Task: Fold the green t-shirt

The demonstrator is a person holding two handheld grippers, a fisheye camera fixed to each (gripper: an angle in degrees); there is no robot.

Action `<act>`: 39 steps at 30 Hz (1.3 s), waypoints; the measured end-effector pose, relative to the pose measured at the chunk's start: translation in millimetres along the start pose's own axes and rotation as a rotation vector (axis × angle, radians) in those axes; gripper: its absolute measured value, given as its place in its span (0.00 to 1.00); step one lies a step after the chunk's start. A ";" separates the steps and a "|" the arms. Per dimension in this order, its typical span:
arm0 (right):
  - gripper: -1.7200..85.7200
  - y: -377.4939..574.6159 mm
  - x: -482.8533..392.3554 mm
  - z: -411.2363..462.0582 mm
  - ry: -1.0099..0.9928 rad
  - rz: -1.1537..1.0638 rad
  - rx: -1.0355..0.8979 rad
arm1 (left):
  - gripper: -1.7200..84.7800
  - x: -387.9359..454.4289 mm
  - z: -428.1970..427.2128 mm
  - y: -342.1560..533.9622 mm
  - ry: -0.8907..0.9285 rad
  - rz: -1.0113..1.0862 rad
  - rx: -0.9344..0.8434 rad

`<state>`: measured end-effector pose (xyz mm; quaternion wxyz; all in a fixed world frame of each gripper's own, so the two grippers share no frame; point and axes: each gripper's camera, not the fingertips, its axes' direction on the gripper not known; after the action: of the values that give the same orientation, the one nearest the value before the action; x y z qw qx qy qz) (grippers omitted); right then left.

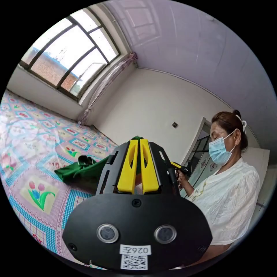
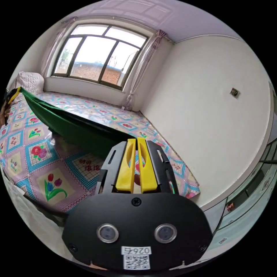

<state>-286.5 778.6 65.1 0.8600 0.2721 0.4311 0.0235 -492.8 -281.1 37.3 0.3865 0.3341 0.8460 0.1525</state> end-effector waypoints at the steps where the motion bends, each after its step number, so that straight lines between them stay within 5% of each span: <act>1: 0.00 -15.5 13.9 -30.5 0.045 0.003 0.083 | 0.01 28.5 -6.8 -24.4 0.008 0.061 0.036; 7: 0.00 -78.6 70.6 -190.8 0.279 0.011 0.497 | 0.01 172.6 -42.6 -128.7 -0.047 0.321 0.141; 11: 0.00 -115.4 89.6 -221.9 0.267 -0.025 0.566 | 0.01 214.7 -50.3 -157.2 -0.130 0.390 0.179; 18: 0.00 -194.9 34.3 -59.6 0.106 -0.224 0.245 | 0.01 91.8 18.9 -187.1 -0.216 0.120 0.019; 23: 0.00 -255.2 -43.6 81.6 0.248 -0.398 0.102 | 0.01 -41.8 77.4 -215.9 -0.163 -0.181 -0.006; 31: 0.00 -391.0 45.6 26.3 0.147 -0.052 0.397 | 0.01 47.9 86.8 -327.6 -0.323 0.249 0.101; 39: 0.00 -270.1 61.8 44.8 0.007 -0.089 0.414 | 0.01 46.3 77.6 -227.5 -0.283 0.321 -0.064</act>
<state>-266.4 545.7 -90.2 0.7844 0.4237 0.4413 -0.1027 -558.0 -415.5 -156.5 0.4825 0.4702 0.7139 0.1907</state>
